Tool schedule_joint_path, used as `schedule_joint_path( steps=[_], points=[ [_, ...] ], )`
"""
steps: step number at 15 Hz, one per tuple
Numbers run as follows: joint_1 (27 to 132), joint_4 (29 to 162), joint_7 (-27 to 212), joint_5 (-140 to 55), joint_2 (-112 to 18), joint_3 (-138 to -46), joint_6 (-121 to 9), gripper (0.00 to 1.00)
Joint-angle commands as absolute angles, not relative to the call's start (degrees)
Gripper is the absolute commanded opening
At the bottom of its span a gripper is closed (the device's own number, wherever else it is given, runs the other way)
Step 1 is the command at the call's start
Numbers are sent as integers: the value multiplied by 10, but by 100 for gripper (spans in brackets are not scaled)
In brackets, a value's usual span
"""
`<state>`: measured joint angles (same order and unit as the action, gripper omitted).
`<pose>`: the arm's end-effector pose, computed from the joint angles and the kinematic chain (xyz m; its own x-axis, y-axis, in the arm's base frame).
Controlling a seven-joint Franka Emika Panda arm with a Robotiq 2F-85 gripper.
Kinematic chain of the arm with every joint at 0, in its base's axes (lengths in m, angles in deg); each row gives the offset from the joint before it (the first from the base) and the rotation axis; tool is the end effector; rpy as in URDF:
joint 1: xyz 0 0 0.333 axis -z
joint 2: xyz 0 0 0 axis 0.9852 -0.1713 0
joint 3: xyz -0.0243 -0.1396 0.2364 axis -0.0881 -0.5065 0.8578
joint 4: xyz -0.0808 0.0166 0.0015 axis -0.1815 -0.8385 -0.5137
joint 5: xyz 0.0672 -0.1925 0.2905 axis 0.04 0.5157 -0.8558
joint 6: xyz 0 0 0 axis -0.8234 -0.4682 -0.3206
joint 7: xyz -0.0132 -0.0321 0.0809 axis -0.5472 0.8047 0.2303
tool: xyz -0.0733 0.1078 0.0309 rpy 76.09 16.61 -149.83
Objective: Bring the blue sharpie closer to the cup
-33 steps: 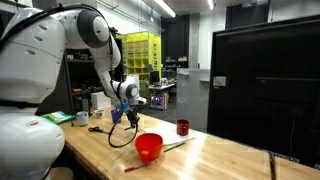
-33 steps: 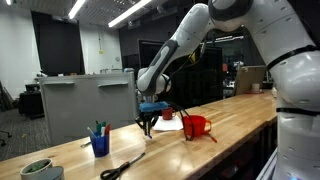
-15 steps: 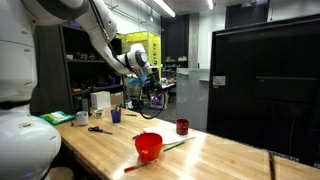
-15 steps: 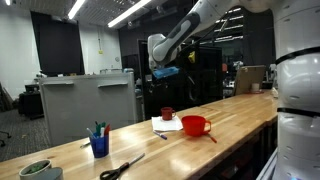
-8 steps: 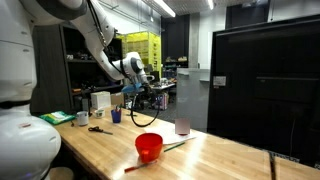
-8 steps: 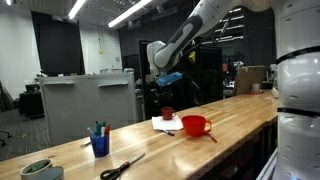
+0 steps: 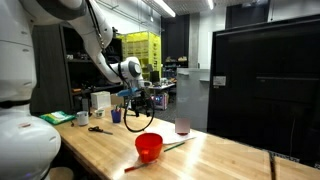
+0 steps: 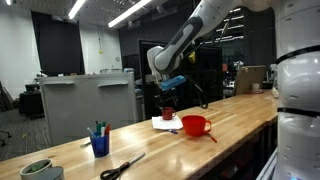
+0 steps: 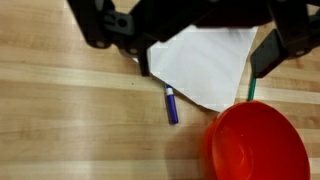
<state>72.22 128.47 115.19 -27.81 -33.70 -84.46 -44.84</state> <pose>0.4893 0.0799 0.3156 0.9951 -0.0981 0.0128 -0.0982 -0.9629 0.2514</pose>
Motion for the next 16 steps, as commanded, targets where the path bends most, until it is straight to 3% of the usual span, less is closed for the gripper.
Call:
schedule_joint_path(
  steps=[1,16],
  points=[
    [727,1284,1152,-278,-338,-839,-448,100],
    [710,1297,1147,-255,-383,-824,-449,100]
  ],
)
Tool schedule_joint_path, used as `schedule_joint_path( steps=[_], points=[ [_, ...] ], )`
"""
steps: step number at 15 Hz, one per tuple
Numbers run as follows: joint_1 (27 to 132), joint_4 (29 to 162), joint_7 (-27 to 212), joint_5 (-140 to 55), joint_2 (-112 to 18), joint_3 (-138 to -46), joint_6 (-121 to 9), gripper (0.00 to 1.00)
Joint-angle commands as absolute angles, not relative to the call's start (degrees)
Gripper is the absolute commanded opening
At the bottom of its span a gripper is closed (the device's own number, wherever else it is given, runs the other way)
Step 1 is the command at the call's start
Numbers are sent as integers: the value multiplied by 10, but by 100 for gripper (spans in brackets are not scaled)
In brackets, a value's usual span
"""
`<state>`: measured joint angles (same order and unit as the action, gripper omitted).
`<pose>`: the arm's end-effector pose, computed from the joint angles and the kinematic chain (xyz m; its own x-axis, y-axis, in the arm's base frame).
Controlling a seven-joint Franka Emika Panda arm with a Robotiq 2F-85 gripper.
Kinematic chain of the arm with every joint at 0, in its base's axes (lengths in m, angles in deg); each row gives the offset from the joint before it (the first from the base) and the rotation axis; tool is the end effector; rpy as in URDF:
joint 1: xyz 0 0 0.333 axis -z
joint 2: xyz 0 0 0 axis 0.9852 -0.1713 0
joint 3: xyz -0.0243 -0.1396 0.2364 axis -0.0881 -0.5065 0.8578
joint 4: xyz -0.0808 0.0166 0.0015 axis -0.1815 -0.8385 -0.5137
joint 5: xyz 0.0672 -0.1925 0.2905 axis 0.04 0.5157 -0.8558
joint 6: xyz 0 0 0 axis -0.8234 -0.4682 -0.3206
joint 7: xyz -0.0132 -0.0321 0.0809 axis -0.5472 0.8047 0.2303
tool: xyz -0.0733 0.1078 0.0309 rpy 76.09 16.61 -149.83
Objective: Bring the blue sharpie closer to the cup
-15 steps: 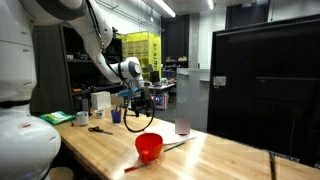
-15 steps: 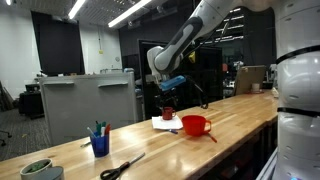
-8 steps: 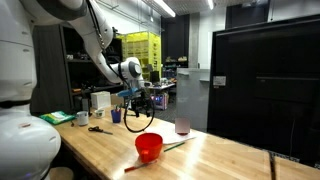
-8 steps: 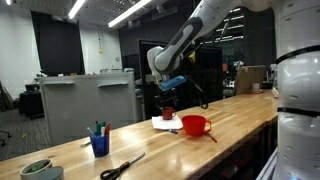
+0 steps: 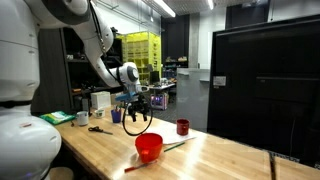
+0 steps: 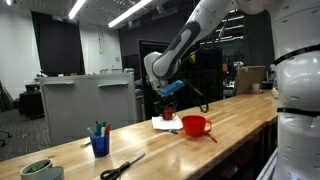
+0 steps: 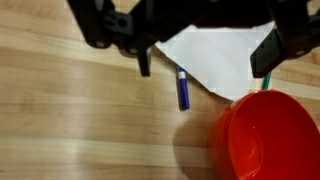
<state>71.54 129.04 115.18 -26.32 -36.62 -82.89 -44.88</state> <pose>0.4820 0.0967 0.2870 0.9983 -0.0423 -0.0406 -0.0292 -0.9594 0.2805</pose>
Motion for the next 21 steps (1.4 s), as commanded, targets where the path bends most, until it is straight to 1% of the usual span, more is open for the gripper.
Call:
schedule_joint_path(
  steps=[1,15,21],
  points=[
    [708,1298,1144,-256,-391,-823,-448,100],
    [700,1295,1075,-261,-469,-830,-488,100],
    [688,1306,1081,-247,-424,-828,-510,100]
  ],
)
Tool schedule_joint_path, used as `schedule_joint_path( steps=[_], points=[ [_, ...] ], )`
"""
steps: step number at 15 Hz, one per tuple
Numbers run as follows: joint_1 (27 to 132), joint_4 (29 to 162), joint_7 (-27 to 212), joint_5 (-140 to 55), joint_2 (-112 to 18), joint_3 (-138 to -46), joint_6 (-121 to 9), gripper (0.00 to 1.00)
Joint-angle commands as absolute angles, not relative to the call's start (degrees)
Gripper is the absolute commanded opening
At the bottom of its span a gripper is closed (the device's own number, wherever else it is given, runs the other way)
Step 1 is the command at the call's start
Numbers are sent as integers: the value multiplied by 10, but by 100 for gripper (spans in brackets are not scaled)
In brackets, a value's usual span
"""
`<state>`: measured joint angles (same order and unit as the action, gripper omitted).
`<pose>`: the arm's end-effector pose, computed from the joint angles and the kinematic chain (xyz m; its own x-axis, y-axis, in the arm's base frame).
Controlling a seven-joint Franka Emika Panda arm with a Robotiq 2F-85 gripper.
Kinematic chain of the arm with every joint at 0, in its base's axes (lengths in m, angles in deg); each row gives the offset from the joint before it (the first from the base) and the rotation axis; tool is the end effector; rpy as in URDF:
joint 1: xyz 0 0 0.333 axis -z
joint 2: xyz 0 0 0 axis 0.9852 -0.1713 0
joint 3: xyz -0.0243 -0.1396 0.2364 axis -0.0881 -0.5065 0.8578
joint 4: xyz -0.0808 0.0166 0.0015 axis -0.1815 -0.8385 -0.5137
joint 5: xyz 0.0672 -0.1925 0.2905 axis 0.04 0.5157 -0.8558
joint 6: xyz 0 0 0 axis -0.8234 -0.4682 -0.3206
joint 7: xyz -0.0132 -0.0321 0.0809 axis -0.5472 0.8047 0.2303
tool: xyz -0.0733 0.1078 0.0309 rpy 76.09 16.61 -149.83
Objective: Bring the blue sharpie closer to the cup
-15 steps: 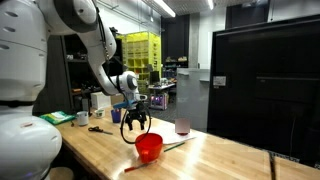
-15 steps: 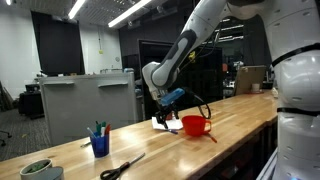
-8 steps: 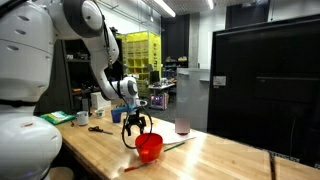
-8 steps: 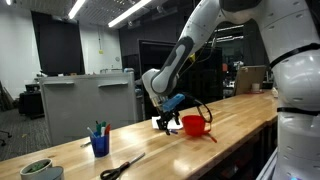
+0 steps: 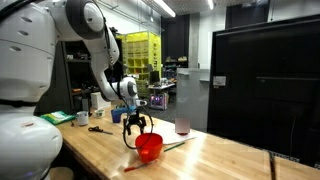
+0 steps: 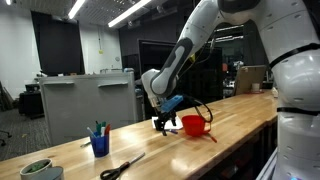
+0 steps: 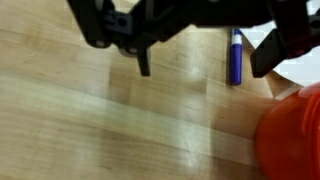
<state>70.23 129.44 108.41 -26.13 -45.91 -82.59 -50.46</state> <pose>0.4755 0.1153 0.2106 0.9805 0.1229 -0.1532 0.1585 -0.9557 0.2481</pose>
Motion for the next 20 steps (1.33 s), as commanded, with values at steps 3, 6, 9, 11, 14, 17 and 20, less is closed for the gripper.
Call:
schedule_joint_path(
  steps=[3,6,9,11,14,17,20],
  points=[
    [676,1300,1086,-240,-407,-822,-512,100],
    [666,1293,1093,-224,-391,-817,-514,100],
    [664,1283,1093,-212,-385,-812,-527,100],
    [666,1274,1086,-216,-396,-811,-551,100],
    [666,1275,1079,-223,-416,-810,-604,100],
    [659,1282,1064,-225,-421,-805,-640,100],
    [650,1280,1040,-229,-424,-798,-658,100]
  ],
)
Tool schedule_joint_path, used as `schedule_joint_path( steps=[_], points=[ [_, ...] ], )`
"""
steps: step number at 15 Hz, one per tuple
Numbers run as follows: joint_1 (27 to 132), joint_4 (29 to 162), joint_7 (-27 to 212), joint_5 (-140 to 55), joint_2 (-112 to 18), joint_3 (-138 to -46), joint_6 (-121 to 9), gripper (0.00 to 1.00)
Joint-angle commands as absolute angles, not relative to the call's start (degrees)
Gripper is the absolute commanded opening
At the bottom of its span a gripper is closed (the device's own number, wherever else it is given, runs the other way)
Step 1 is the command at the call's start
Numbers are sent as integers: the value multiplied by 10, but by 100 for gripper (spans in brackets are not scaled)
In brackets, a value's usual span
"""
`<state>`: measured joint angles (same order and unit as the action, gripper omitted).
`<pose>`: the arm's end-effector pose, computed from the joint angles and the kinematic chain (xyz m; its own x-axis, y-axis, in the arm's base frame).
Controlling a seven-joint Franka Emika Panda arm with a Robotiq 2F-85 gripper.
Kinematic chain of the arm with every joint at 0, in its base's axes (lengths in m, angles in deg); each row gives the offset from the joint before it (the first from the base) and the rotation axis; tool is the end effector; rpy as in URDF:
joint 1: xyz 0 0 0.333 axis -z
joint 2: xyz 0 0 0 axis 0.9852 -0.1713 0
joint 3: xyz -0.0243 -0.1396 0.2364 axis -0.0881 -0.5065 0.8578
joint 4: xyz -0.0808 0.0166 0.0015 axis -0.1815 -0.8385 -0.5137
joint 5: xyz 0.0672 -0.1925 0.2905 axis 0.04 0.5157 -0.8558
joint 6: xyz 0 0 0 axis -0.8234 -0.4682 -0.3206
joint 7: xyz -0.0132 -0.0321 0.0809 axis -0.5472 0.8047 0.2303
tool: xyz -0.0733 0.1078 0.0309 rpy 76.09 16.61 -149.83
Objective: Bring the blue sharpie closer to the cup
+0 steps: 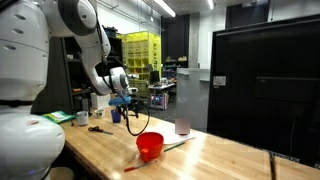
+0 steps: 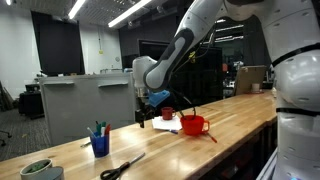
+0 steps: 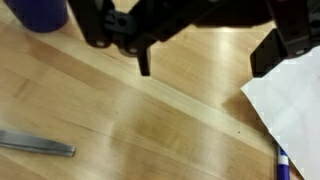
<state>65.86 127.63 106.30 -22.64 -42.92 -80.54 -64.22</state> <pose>0.5001 0.1951 0.2678 0.9231 0.3558 0.1460 0.3246 -0.9244 0.2004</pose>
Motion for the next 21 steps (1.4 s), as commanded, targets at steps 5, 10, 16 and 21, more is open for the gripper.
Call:
schedule_joint_path(
  steps=[5,10,16,21],
  points=[
    [642,1264,1025,-228,-441,-793,-676,100],
    [638,1267,1034,-230,-441,-799,-677,100],
    [645,1249,991,-246,-465,-794,-682,100],
    [655,1209,915,-298,-505,-785,-689,100]
  ],
)
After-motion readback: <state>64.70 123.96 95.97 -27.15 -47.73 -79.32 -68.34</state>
